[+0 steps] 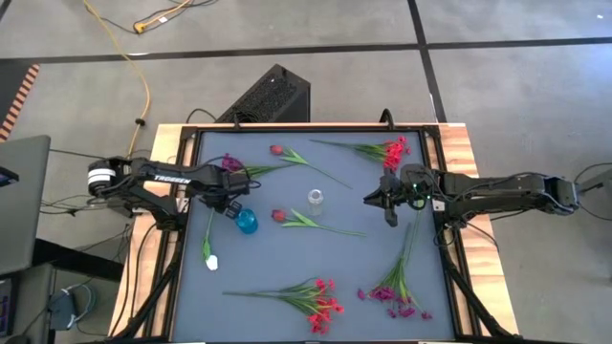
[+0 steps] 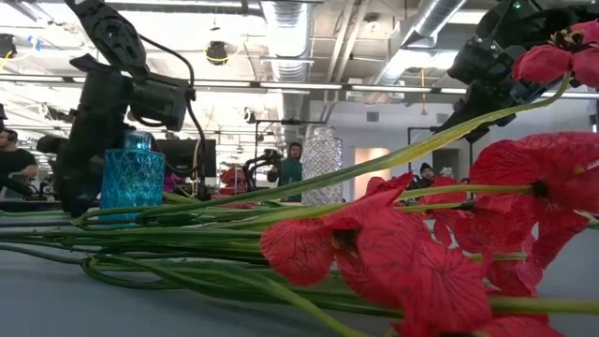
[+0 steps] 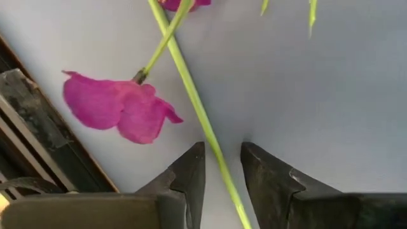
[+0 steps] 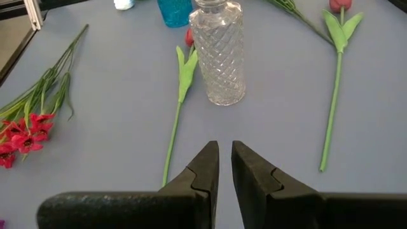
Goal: Sort flowers into vase by color
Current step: Put the left white tulip into the transparent vase
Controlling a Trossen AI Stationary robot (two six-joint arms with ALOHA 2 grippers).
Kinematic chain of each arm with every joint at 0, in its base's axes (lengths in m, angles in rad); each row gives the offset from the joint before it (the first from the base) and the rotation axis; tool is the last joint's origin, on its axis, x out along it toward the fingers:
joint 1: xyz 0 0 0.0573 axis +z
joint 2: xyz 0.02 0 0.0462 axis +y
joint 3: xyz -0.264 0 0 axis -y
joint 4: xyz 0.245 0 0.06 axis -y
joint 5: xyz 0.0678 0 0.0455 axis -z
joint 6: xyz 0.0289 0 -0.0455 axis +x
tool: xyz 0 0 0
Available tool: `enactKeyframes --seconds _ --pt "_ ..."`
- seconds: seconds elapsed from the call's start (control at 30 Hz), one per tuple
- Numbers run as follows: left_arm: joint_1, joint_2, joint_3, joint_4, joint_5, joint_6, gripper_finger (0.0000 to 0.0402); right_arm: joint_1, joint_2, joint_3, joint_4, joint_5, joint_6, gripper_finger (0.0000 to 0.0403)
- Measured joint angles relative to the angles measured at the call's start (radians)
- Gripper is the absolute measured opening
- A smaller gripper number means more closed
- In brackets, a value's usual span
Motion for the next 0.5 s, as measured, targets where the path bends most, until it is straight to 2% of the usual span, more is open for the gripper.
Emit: enactKeyframes --seconds 0.2,0.37,0.5 --pt "-0.026 -0.044 -0.011 -0.008 0.022 -0.046 0.0011 0.000 0.000 0.000 -0.010 0.000 0.000 0.0072" --pt "-0.038 -0.074 -0.013 -0.030 0.000 -0.064 0.0002 0.000 0.000 0.000 -0.025 0.000 0.000 0.0072" --pt "-0.032 -0.138 -0.017 -0.151 -0.016 -0.120 0.0001 0.000 0.000 0.000 -0.046 0.000 0.000 0.0072"
